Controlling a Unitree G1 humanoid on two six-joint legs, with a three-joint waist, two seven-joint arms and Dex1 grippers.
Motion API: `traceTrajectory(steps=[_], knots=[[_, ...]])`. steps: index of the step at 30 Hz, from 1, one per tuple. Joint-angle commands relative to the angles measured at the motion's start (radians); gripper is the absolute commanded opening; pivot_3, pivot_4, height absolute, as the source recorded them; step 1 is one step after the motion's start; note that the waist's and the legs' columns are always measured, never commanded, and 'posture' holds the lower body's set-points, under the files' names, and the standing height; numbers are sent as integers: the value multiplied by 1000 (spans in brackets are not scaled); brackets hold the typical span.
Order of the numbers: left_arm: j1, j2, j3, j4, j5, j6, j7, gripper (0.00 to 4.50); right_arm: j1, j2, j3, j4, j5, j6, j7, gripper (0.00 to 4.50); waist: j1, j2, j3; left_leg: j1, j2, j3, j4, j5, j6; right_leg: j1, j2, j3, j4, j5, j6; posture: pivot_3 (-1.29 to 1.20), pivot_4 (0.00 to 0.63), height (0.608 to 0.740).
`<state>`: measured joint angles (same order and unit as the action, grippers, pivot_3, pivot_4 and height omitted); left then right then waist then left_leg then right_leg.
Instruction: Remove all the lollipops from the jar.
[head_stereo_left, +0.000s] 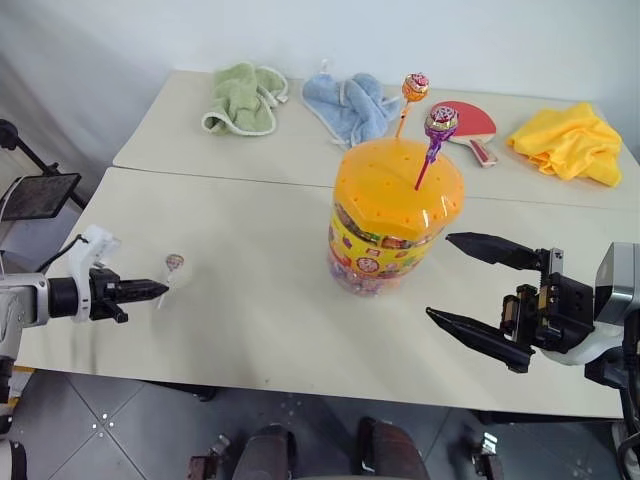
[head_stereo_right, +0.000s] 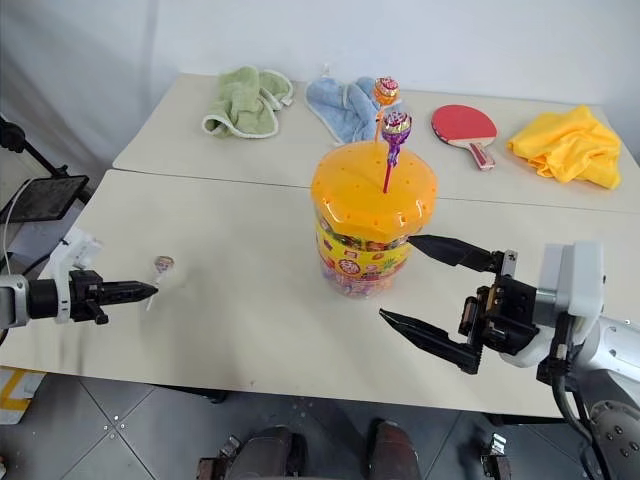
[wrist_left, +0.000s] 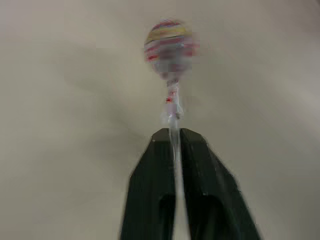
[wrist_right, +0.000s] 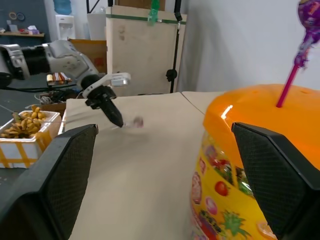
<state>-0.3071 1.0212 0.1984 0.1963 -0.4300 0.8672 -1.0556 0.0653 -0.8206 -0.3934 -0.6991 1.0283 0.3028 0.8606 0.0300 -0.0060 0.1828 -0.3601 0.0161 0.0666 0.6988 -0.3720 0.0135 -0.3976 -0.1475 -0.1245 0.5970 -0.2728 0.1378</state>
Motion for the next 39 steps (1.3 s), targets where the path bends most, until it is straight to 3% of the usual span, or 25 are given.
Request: traceTrajectory(steps=[1, 6, 8, 10, 13, 17, 21, 29, 33, 39], knots=[[16, -12, 45, -28, -2, -54, 21, 1575, -19, -8, -21, -2, 6, 11, 7, 4500, -2, 0, 0, 0, 0, 0, 0, 0, 0, 0, 0, -1, 0, 0, 0, 0, 150, 740], [55, -8, 75, -31, -26, -141, -47, 3046, -47, -16, -47, 16, 33, 47, -9, 4500, -6, 0, 0, 1, 0, 2, 0, 0, 0, 0, 0, -1, 1, 0, 0, 0, 150, 740], [22, -40, 151, -1, -81, -298, -140, 3615, -103, -6, -42, 33, 63, 64, -49, 4500, -6, 0, 0, 1, 1, 2, 0, 0, -1, 0, 0, -1, 1, 0, 0, 0, 150, 740], [-18, -83, 222, -20, -184, -362, -231, 3615, -159, 1, -32, 52, 88, 84, -91, 4500, -5, 0, 0, 1, 1, 3, 0, 0, -1, -1, 0, -1, 1, 0, 0, 0, 150, 740], [-91, -130, 240, -102, -301, -249, -198, 3615, -224, 12, -9, 74, 106, 114, -136, 4500, -3, 0, 0, 0, 1, 1, 1, 0, -1, 0, 0, -2, 1, 0, 0, 0, 150, 740], [-190, -270, 244, -269, -471, -175, -72, 4441, -327, 13, 73, 108, 62, 173, -203, 4500, -7, 0, 0, 0, 0, 1, 2, 0, -1, 0, -2, -2, 4, 0, 0, 0, 150, 740], [-222, -383, 240, -350, -580, -159, 1, 4479, -405, 36, 132, 145, 34, 212, -242, 4500, -13, 0, 0, 1, 0, 1, 1, 0, -1, -1, -1, -2, 4, 0, 0, 0, 150, 740], [-207, -411, 194, -370, -615, -153, 2, 4479, -541, 94, 202, 209, -15, 274, -292, 4500, -18, 0, 0, 1, 0, 1, 1, 0, -1, -1, -1, -2, 4, 0, 0, 0, 150, 740], [-200, -417, 181, -361, -601, -176, -5, 4500, -552, 113, 213, 217, -41, 277, -286, 3574, -10, 0, 0, 1, 0, 1, 1, 0, -1, -1, -1, -3, 4, 0, 0, 0, 150, 740], [-205, -437, 167, -348, -592, -213, -16, 4500, -556, 138, 213, 223, -59, 272, -266, 1568, -10, 0, 0, 1, 0, 1, 1, 0, -1, 0, -1, -3, 3, 0, 0, 0, 150, 740]])
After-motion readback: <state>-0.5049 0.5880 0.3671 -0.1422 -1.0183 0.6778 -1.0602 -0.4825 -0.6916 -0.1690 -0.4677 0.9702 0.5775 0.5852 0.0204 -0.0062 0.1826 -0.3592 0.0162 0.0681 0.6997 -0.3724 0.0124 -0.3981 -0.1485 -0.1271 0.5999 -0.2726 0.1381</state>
